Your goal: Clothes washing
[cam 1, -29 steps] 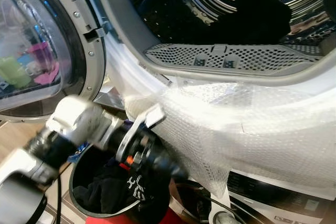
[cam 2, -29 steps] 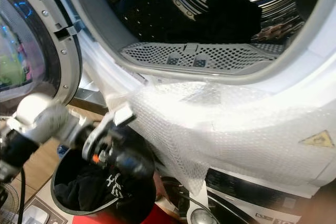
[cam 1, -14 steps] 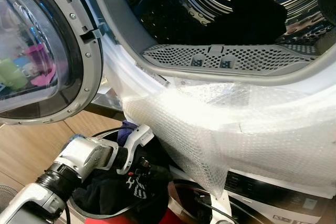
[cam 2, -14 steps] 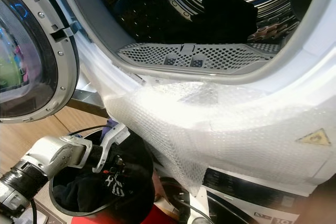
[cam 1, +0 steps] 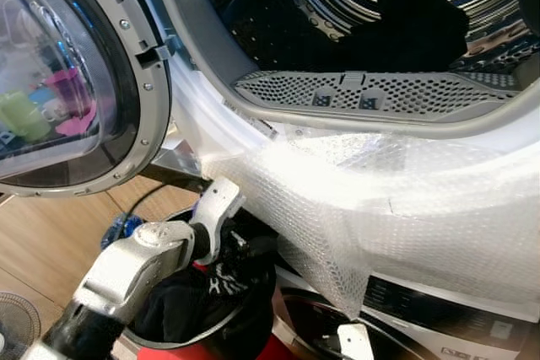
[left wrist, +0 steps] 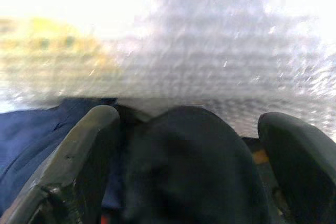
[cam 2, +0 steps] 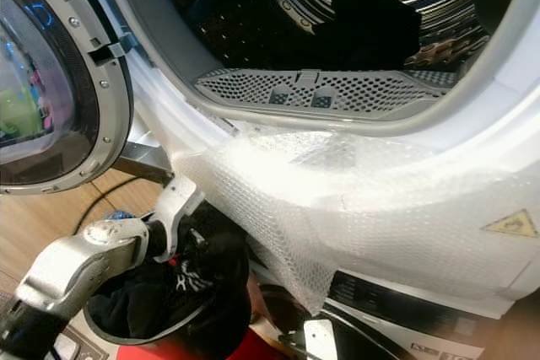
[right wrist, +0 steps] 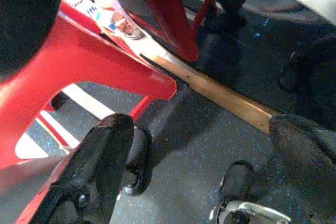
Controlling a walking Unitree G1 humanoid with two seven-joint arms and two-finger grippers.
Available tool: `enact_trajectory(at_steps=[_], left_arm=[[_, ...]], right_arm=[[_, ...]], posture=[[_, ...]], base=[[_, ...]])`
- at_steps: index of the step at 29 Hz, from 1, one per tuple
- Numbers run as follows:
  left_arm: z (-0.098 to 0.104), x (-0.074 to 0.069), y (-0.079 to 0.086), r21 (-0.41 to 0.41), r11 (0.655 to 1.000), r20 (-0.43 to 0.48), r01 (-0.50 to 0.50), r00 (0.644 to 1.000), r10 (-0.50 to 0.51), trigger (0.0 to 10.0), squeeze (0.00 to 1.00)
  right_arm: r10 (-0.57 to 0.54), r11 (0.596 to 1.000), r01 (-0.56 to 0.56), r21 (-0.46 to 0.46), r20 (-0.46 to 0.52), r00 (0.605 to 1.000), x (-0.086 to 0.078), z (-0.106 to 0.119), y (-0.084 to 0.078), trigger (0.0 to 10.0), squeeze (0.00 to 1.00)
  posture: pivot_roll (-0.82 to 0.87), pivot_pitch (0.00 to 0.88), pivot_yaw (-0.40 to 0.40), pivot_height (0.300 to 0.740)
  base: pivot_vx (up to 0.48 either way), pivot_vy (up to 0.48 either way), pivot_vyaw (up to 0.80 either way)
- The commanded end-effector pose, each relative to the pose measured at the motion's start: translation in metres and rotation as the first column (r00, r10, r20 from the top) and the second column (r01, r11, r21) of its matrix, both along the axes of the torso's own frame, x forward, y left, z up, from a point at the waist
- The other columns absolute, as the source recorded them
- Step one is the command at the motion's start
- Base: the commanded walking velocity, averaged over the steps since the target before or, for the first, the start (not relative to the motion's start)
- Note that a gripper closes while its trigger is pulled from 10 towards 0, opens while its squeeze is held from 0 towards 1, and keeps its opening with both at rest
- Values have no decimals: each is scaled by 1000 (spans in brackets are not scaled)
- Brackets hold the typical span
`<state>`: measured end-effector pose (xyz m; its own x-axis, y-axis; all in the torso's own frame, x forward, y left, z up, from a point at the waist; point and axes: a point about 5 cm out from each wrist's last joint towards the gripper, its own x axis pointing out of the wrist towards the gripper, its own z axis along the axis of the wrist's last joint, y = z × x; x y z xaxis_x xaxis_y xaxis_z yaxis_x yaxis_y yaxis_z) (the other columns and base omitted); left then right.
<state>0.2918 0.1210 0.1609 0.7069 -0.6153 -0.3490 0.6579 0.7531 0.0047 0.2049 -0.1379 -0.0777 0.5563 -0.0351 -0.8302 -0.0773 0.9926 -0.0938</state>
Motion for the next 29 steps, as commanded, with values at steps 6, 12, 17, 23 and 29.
enact_trajectory(at_steps=[6,12,17,23,29], left_arm=[[13,-16,1,133,988,118,74,989,-90,10000,0],[15,-23,19,168,983,125,-69,991,48,10000,0],[24,-50,24,152,988,53,-15,999,7,10000,0],[28,-67,36,145,985,-7,89,996,-89,10000,0],[20,-90,69,242,960,-182,142,978,-99,10000,0]], right_arm=[[52,999,-52,-3,-22,998,-10,-5,5,10000,0],[71,997,-71,-14,-24,997,-10,-5,4,10000,0],[87,996,-88,-27,-32,996,-12,-6,1,10000,0],[108,993,-110,-37,-37,993,-13,-7,1,10000,0],[109,993,-110,-43,-34,993,-11,-6,-1,10000,0]], posture=[[214,0,205,740],[224,0,191,740],[248,0,182,740],[259,0,171,740],[263,0,167,740]], base=[[0,0,0],[0,0,0],[0,0,0],[0,0,0],[0,0,0]])
